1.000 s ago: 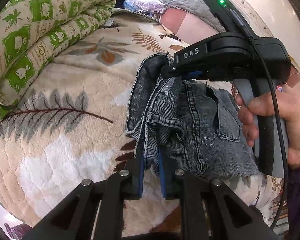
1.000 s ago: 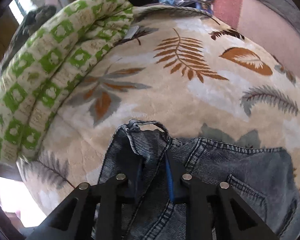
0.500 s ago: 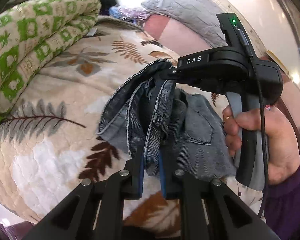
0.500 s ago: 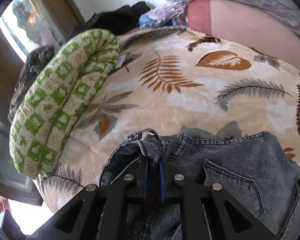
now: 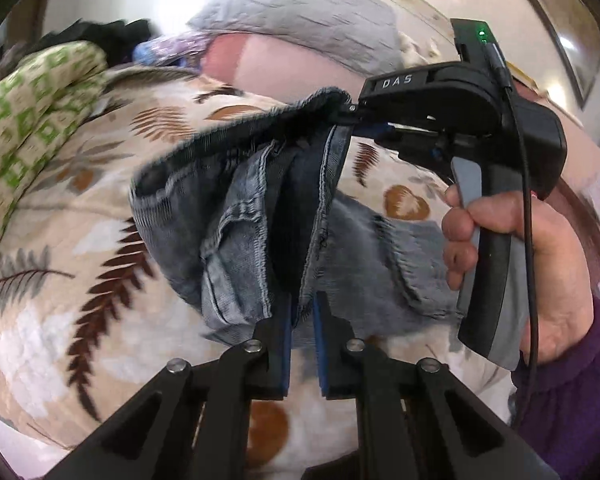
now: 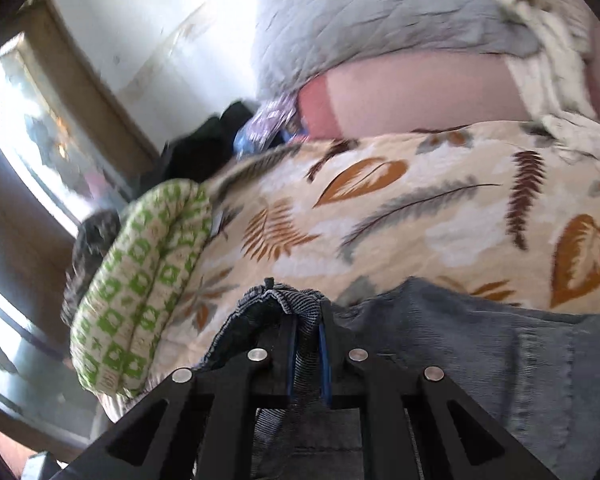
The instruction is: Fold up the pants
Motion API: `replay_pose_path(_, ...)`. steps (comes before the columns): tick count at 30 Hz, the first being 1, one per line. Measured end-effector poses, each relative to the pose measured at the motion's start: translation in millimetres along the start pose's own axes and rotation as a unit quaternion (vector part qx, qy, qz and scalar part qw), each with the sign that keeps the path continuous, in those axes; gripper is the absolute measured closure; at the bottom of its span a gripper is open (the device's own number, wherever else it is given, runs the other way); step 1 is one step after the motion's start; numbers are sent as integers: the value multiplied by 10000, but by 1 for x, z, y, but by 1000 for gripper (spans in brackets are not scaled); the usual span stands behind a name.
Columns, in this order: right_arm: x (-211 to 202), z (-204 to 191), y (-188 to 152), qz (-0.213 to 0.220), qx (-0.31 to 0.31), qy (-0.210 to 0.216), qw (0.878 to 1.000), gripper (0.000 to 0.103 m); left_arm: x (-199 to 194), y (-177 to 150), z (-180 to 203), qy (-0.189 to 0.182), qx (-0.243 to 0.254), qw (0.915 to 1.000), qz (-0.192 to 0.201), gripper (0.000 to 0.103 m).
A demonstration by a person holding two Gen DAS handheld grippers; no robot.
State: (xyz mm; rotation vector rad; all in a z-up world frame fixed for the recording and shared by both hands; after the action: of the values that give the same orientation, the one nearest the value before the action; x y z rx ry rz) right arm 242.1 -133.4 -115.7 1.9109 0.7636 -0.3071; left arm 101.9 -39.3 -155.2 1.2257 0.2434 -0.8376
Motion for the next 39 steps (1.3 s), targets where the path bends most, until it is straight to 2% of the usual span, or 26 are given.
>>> replay_pose_path(7,-74,96,21,658,782,-84,9947,93,30,-17,90,-240,757,9962,-366,95)
replay_pose_path(11,-115,157,30,970,1091,-281,9889,93,50,-32,150,-572,1167,9897,-596,95)
replay_pose_path(15,-145,218,27,1086,1327,-593,9834,93,52,-41,192,-901,1681,9798,-604,95)
replay_pose_path(19,-141,282,5,712,1667,-716,9808,93,50,-34,200,-707,2116,9741,-377,95)
replay_pose_path(22,-123,316,-18,468,1952,-687,9772,89,57,-8,185,-227,2267,9737,-81,95)
replay_pose_path(25,-104,333,-35,213,1970,-766,9772,86,72,7,167,241,2504,9678,-26,95)
replay_pose_path(26,-103,335,-36,193,1991,-780,9767,82,83,8,160,325,2464,9685,-133,95)
replay_pose_path(28,-110,337,-34,271,1961,-791,9770,68,111,-5,157,-12,2374,9686,-745,95)
replay_pose_path(29,-115,338,-33,262,1933,-876,9769,44,124,-16,155,-105,2368,9658,-1053,95)
replay_pose_path(30,-121,339,-33,224,1903,-1002,9763,28,131,-23,153,-35,2393,9642,-1145,95)
replay_pose_path(33,-147,335,-31,202,1686,-1113,9792,27,141,-37,155,46,2584,9596,-1109,97)
replay_pose_path(35,-171,324,-30,307,1432,-1155,9825,27,140,-38,156,56,2526,9618,-1051,97)
replay_pose_path(36,-180,313,-32,337,1367,-966,9853,27,139,-37,154,34,2442,9640,-1052,96)
replay_pose_path(38,-192,284,-43,251,1320,-309,9905,27,137,-33,152,-52,2217,9690,-1094,95)
replay_pose_path(39,-195,272,-49,194,1272,-143,9916,27,135,-32,148,-76,2151,9703,-1104,94)
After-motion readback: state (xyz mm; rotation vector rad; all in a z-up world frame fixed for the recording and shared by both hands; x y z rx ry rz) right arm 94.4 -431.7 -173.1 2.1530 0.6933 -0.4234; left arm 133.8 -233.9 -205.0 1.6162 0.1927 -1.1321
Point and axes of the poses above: each gripper's, at about its wrist camera, not at the fingertips, and x roughly the way its jaws point, z to its right, y to its top, the point moved 6 cm from there along x, roughly the way its jaws point, and after that the axes turned 11 degrees about z, right-handed, at the moved point
